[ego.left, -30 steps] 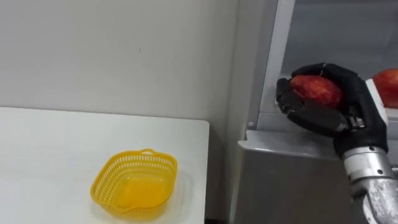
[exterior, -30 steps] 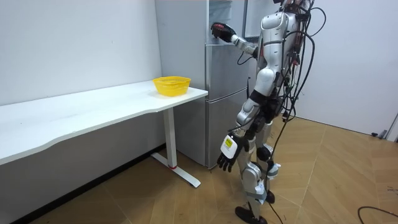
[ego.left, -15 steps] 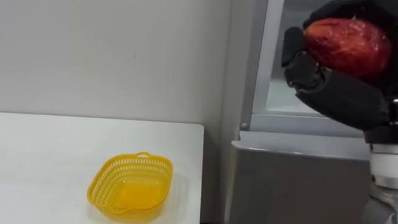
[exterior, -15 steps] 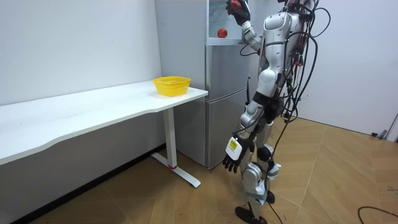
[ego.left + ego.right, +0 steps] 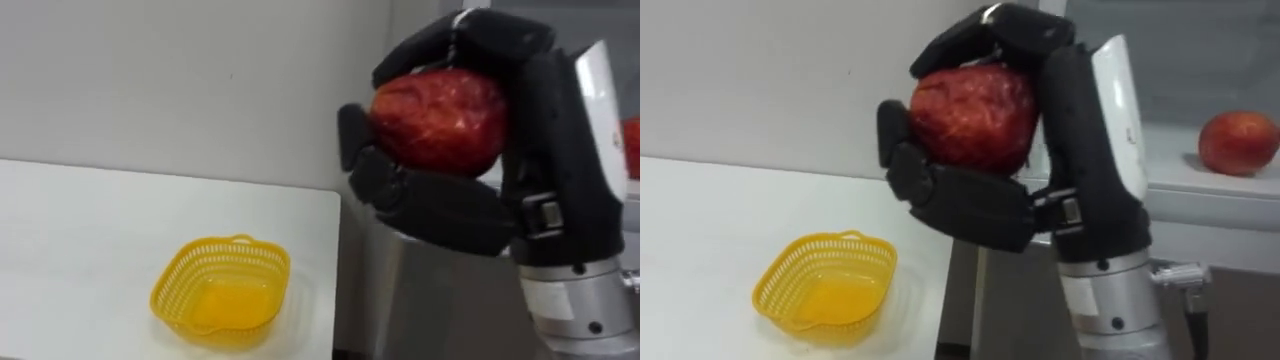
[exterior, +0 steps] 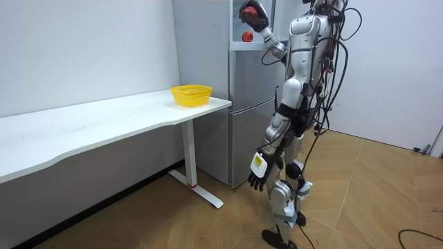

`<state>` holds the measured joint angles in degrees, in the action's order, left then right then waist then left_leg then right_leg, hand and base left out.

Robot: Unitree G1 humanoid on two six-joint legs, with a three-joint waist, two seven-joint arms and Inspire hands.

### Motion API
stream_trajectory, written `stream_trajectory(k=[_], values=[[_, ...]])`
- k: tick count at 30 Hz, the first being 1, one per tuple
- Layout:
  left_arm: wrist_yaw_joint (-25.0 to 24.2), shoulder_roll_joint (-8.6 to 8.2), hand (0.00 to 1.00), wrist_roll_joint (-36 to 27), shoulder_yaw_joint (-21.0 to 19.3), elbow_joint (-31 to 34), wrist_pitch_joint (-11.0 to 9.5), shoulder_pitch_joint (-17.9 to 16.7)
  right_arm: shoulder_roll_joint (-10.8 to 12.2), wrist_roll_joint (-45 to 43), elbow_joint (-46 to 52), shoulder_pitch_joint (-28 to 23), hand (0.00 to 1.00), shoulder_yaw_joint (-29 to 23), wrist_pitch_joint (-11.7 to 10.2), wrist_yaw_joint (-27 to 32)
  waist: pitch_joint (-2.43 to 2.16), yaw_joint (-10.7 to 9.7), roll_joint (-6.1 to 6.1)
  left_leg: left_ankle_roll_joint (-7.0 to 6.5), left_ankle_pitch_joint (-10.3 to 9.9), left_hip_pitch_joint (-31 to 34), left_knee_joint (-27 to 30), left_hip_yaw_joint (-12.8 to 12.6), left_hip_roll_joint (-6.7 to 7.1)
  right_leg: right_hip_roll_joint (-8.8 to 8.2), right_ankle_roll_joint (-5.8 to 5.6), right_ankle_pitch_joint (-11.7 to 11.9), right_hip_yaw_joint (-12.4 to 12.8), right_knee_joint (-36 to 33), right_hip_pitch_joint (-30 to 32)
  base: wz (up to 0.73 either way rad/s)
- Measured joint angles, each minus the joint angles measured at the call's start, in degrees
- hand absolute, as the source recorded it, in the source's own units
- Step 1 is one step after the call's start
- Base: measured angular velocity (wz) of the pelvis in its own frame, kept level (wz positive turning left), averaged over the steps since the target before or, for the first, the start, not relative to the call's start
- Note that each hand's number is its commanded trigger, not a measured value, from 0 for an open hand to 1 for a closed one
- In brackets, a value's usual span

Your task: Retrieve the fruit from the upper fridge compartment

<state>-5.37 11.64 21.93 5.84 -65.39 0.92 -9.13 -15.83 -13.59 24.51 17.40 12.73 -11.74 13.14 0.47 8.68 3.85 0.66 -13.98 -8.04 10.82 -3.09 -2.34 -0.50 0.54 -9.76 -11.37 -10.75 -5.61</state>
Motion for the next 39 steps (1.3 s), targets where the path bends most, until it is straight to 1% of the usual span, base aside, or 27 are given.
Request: stream_trajectory(k=[1,3,4,6,8,10,12,14,15,16,17,18,19,20,22,23,25,27,28,30,31,35,37,39], values=[[-0.1,0.19,0.00,0.0,0.0,0.0,0.1,-0.1,0.0,-0.9,-0.3,0.0,1.00,0.5,0.7,-1.2,0.10,0.6,0.25,0.00,0.0,0.4,0.0,0.1,0.04,-0.04,0.00,0.0,-0.1,0.0,0.0,0.04],[-0.1,0.36,0.00,0.1,0.0,0.1,0.3,-0.1,0.0,-3.0,-1.3,0.8,1.00,1.3,1.4,-2.2,0.19,1.3,0.97,0.00,0.0,0.8,0.2,0.3,0.08,-0.13,0.00,0.0,-0.5,0.0,0.2,0.07],[-0.2,0.40,0.00,0.2,0.0,0.1,0.4,0.0,0.1,-3.3,-1.9,1.9,1.00,2.3,1.8,-3.2,0.05,1.4,1.38,0.00,0.0,1.4,0.6,0.5,0.08,-0.14,0.00,0.0,-0.6,0.0,0.6,0.08],[-0.5,0.68,0.00,0.2,0.1,0.1,0.4,0.4,0.2,-3.7,-3.7,4.2,1.00,3.4,1.6,-4.1,0.10,1.7,1.72,0.00,0.0,2.6,1.1,1.4,0.13,-0.24,0.04,0.0,-1.6,0.0,1.0,0.21],[-1.5,0.81,0.00,1.1,-0.1,0.3,0.4,1.0,0.4,-4.6,-6.9,6.5,1.00,3.9,0.8,-4.4,0.14,2.1,1.72,0.01,0.0,3.4,1.7,2.1,0.16,-0.28,0.09,0.1,-2.3,0.0,1.1,0.24],[-2.0,0.79,0.00,1.4,-0.1,0.3,0.4,1.9,0.6,-6.0,-12.1,9.2,1.00,4.1,0.8,-4.3,0.23,3.4,1.59,0.05,0.0,3.8,1.9,2.6,0.10,-0.27,0.15,0.1,-2.8,-0.1,1.3,0.11],[-2.0,0.78,0.00,1.3,-0.1,0.2,0.4,2.4,0.9,-7.6,-15.6,10.3,1.00,4.1,0.9,-3.5,0.22,4.7,1.66,0.10,0.0,4.5,1.9,3.0,0.08,-0.24,0.23,0.2,-3.1,-0.2,1.7,0.09],[-2.0,0.79,0.00,1.3,0.0,0.2,0.4,2.5,1.0,-8.2,-18.3,10.6,1.00,4.1,1.4,-3.0,0.19,5.7,2.06,0.11,0.0,4.8,1.9,3.4,0.12,-0.27,0.23,0.2,-3.5,-0.2,1.9,0.14],[-2.0,0.90,0.00,1.2,0.0,0.2,0.4,2.6,1.0,-8.4,-19.5,10.7,1.00,4.1,1.9,-2.6,0.10,5.9,2.61,0.12,0.0,5.4,1.9,3.9,0.17,-0.33,0.23,0.2,-4.2,-0.2,2.1,0.24],[-2.1,1.10,0.00,1.2,0.1,0.2,0.5,2.6,1.0,-8.5,-20.2,10.7,1.00,4.1,2.3,-2.2,0.15,5.9,3.28,0.27,0.2,6.0,2.0,4.8,0.33,-0.44,0.23,0.1,-5.0,-0.2,2.5,0.28],[-2.2,1.23,0.00,1.2,0.1,0.2,0.6,2.6,1.0,-8.7,-20.5,10.7,1.00,4.1,2.5,-2.1,0.27,5.9,3.57,0.29,0.2,6.3,2.0,5.1,0.33,-0.45,0.23,0.2,-5.4,-0.2,2.6,0.27],[-2.6,1.40,0.00,1.2,0.1,0.1,1.0,2.6,1.0,-8.7,-21.3,10.7,1.00,4.2,2.7,-2.0,0.51,6.5,4.09,0.35,0.3,6.5,2.4,5.5,0.33,-0.47,0.23,0.1,-6.0,-0.2,2.6,0.15],[-2.8,1.43,0.00,1.2,0.1,0.1,1.5,2.6,0.9,-8.8,-22.1,10.7,1.00,4.3,3.3,-2.0,0.69,7.3,4.53,0.36,0.3,6.7,2.8,5.6,0.32,-0.45,0.22,0.1,-6.0,-0.2,2.6,0.10],[-2.9,1.42,0.00,1.2,0.1,0.1,1.6,2.5,0.8,-8.8,-22.5,10.7,1.00,4.5,3.6,-2.0,0.74,7.5,4.75,0.36,0.3,6.7,2.8,5.7,0.32,-0.45,0.22,0.1,-6.1,-0.2,2.6,0.08],[-3.0,1.44,0.00,1.2,0.1,0.1,1.6,2.5,0.8,-9.0,-25.4,11.4,1.00,6.2,4.0,-2.1,0.89,7.8,5.62,0.35,0.3,6.9,2.8,6.5,0.44,-0.49,0.22,0.1,-6.2,0.0,2.7,0.14],[-3.1,1.45,0.00,1.2,0.0,0.1,1.6,2.5,0.8,-9.2,-26.4,11.7,1.00,6.8,4.2,-2.2,0.88,7.9,5.83,0.35,0.3,7.0,2.8,6.5,0.44,-0.50,0.22,0.1,-6.3,0.0,2.8,0.07],[-3.1,1.68,0.00,1.2,0.0,0.1,1.6,3.1,0.6,-9.2,-30.3,12.7,1.00,8.6,4.4,-2.5,0.69,9.0,6.80,0.35,0.3,7.6,2.8,6.5,0.48,-0.57,0.22,0.1,-6.8,0.0,3.5,0.00],[-3.1,1.94,0.00,1.2,0.0,0.2,1.6,3.4,0.5,-9.2,-33.6,13.7,1.00,10.3,4.6,-2.6,0.71,9.3,7.25,0.34,0.3,7.8,2.9,6.5,0.51,-0.61,0.22,0.1,-6.9,0.1,3.6,0.02],[-3.2,2.17,0.00,1.2,0.0,0.1,1.7,3.4,0.5,-9.2,-35.8,14.4,1.00,11.7,5.0,-2.7,0.75,9.7,7.38,0.34,0.3,7.8,2.9,6.5,0.54,-0.65,0.21,0.1,-7.0,0.1,3.5,0.00],[-3.2,2.45,0.00,1.2,0.0,0.1,2.0,3.3,0.4,-9.1,-38.6,15.0,1.00,12.8,5.7,-3.1,0.85,10.3,7.56,0.32,0.4,7.9,2.9,6.6,0.60,-0.79,0.20,0.1,-7.4,0.1,3.6,0.02],[-3.2,2.52,0.00,1.2,0.0,0.2,2.4,3.5,0.4,-9.1,-40.1,15.0,1.00,13.2,6.4,-3.6,0.80,10.6,7.66,0.27,0.4,8.1,2.9,6.6,0.69,-0.93,0.17,0.1,-7.7,0.0,3.6,0.06],[-3.8,2.91,0.00,1.2,0.0,0.1,3.0,3.9,0.5,-7.3,-43.5,15.3,1.00,13.2,7.4,-5.5,0.77,10.7,7.79,0.01,0.5,8.6,2.9,6.9,1.08,-1.37,0.04,0.0,-7.9,0.0,3.8,0.08],[-3.9,3.40,0.00,1.2,0.1,0.2,3.8,4.3,0.4,-4.6,-47.0,16.6,1.00,13.2,8.2,-6.1,0.73,10.7,8.06,-0.08,0.6,8.9,2.9,7.2,1.17,-1.54,0.00,0.0,-8.9,-0.1,3.8,0.09],[-3.9,3.73,0.00,1.2,0.1,0.2,3.9,4.6,0.4,-4.1,-48.4,17.3,1.00,13.2,8.9,-6.5,0.70,10.8,8.25,-0.07,0.6,9.1,2.9,7.5,1.17,-1.53,0.00,0.0,-9.2,-0.1,3.8,0.10]])
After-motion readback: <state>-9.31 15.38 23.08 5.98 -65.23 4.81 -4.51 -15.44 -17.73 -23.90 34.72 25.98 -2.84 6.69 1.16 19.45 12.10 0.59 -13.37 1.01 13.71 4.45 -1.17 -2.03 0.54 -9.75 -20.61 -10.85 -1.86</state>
